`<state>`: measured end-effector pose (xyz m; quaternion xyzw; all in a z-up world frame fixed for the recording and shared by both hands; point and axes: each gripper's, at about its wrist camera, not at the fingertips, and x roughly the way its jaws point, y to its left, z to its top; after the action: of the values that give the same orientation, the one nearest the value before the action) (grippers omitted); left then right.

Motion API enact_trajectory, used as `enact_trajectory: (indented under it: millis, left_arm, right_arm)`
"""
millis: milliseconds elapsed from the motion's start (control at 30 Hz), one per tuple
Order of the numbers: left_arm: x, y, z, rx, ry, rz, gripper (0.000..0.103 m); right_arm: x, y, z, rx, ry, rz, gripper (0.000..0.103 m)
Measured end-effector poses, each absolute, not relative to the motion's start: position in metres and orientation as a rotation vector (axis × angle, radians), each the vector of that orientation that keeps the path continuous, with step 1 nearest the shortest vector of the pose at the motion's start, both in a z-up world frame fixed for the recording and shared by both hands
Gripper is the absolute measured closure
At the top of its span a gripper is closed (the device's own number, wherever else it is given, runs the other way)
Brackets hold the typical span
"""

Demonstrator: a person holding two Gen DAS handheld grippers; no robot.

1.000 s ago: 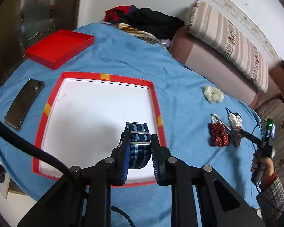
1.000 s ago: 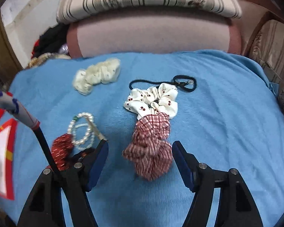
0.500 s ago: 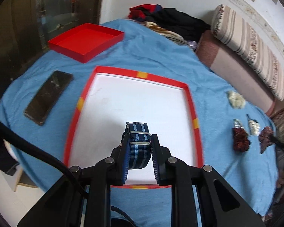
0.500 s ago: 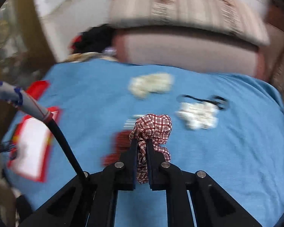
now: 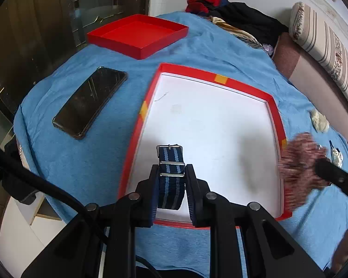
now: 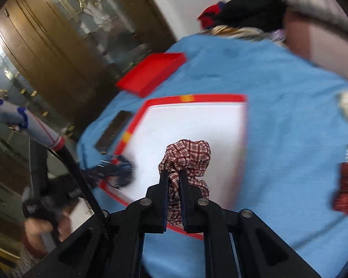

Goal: Organize jewelry
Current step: 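Carry strap and checked scrunchie into the white tray and open both tools, then move both open tools back to the remaining jewelry pile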

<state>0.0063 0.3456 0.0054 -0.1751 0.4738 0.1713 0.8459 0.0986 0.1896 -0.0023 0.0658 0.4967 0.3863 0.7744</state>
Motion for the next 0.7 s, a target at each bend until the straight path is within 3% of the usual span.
enact_trajectory:
  millis: [233, 367, 433, 700]
  left_arm:
    - [-0.003, 0.355, 0.01, -0.394, 0.969, 0.377, 0.082]
    - [-0.005, 0.353, 0.017, -0.412, 0.949, 0.368, 0.07]
    - [-0.006, 0.352, 0.023, -0.419, 0.932, 0.365, 0.069]
    - [-0.018, 0.336, 0.048, -0.403, 0.869, 0.366, 0.061]
  right_arm:
    - [0.102, 0.203, -0.048, 0.042, 1.152, 0.731, 0.088]
    - [0.103, 0.18, -0.045, 0.018, 1.142, 0.676, 0.053]
    - [0.102, 0.166, -0.035, 0.015, 1.113, 0.674, 0.047]
    - [0.093, 0.127, -0.03, 0.005, 1.072, 0.599, 0.043]
